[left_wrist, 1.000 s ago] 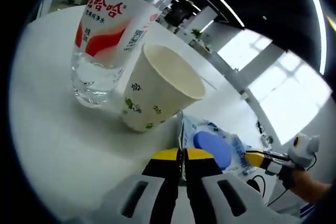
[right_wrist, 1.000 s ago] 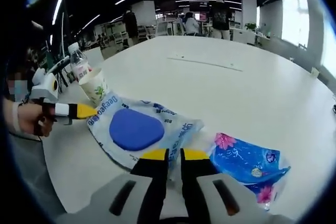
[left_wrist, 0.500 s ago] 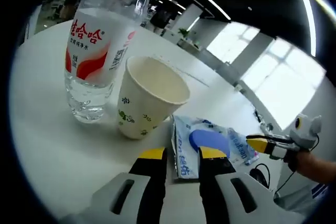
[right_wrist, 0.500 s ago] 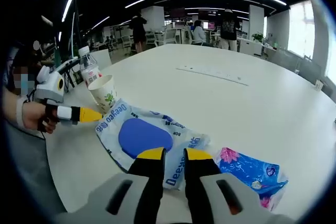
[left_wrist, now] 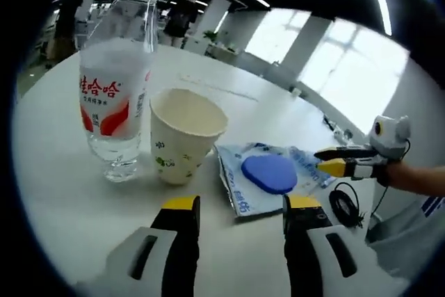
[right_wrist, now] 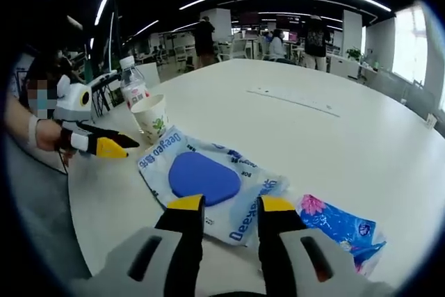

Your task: Arrange the tabletop items into an orderly group along one side of the table until the central work area is clear of visible clutter.

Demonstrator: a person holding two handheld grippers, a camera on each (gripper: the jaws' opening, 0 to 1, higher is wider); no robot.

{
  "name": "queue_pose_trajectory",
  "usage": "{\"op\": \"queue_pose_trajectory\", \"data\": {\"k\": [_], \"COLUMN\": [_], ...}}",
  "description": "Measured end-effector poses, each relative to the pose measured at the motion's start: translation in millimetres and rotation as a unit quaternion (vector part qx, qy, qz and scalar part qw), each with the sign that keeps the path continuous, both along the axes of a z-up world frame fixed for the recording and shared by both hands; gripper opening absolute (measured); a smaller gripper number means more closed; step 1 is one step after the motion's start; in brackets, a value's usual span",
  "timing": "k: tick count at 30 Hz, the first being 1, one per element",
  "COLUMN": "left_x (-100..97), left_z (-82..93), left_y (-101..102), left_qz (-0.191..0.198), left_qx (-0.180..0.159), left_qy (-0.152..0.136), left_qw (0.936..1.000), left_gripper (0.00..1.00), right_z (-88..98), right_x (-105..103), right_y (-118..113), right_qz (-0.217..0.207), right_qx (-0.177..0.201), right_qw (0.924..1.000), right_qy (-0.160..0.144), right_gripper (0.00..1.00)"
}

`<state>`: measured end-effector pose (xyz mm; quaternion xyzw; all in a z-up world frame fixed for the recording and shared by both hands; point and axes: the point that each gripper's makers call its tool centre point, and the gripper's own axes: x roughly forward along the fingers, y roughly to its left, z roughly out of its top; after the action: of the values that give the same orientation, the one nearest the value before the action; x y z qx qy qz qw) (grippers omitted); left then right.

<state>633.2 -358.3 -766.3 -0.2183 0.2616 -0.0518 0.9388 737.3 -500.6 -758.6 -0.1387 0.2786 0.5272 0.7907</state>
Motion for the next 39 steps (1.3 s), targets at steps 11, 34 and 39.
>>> {"op": "queue_pose_trajectory", "data": {"k": [11, 34, 39], "left_x": [-21.9, -63.8, -73.4], "left_z": [21.3, 47.3, 54.2], "left_y": [19, 60, 69], "left_qz": [-0.035, -0.037, -0.037], "left_qx": [0.022, 0.025, 0.047], "left_qy": [-0.01, -0.02, -0.036], "left_qw": [0.9991, 0.9988, 0.9975], "left_gripper": [0.59, 0.71, 0.73], "right_z": [2.1, 11.3, 14.9], "right_x": [-8, -37, -49], "right_y": [-10, -39, -46], "right_qz": [0.003, 0.003, 0.01], "right_qx": [-0.001, -0.02, -0.022], "right_qw": [1.0, 0.9998, 0.9997], "right_qy": [0.001, -0.001, -0.004], "right_gripper": [0.42, 0.67, 0.73]}}
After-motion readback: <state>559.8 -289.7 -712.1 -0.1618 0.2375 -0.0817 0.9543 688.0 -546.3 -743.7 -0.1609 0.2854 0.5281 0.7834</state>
